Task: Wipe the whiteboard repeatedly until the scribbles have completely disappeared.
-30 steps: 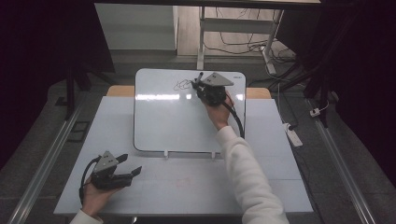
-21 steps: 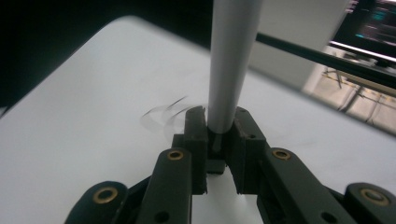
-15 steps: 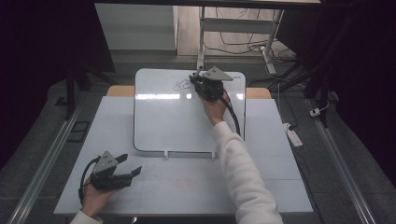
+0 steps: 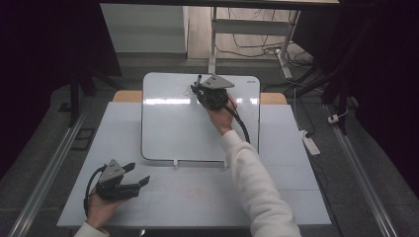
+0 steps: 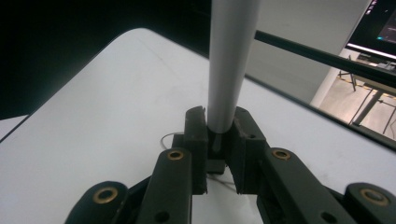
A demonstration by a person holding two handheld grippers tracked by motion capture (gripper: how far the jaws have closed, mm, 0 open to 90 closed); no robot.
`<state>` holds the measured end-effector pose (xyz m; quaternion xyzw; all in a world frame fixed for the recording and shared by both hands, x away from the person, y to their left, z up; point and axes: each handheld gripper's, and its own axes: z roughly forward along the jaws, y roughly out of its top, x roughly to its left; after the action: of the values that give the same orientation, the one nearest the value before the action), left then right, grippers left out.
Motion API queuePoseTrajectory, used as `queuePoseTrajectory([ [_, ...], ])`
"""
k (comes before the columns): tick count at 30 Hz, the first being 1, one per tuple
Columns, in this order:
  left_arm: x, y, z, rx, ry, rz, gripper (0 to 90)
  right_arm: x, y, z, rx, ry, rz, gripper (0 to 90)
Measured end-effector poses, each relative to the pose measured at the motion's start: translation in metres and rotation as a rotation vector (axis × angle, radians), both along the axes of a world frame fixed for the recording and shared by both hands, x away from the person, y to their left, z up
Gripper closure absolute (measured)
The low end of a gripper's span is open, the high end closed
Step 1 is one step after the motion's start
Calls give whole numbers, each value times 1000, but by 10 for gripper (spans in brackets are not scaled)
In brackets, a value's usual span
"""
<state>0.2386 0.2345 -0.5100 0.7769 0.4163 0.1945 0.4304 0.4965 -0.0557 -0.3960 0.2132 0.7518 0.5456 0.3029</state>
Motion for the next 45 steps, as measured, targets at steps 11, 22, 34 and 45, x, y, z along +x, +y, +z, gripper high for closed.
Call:
queuePoseTrajectory([
  [11, -1, 1, 1, -3, -4, 2, 264, 1, 10, -2, 27, 22, 21, 783],
  [22, 0, 0, 1, -3, -4, -1, 264, 2, 11, 0, 0, 11, 5, 783],
  [34, 0, -1, 1, 1, -3, -2, 263, -3, 34, -5, -18, 8, 53, 783],
  [45, -1, 1, 1, -2, -7, -1, 264, -9, 40, -11, -31, 15, 61, 783],
])
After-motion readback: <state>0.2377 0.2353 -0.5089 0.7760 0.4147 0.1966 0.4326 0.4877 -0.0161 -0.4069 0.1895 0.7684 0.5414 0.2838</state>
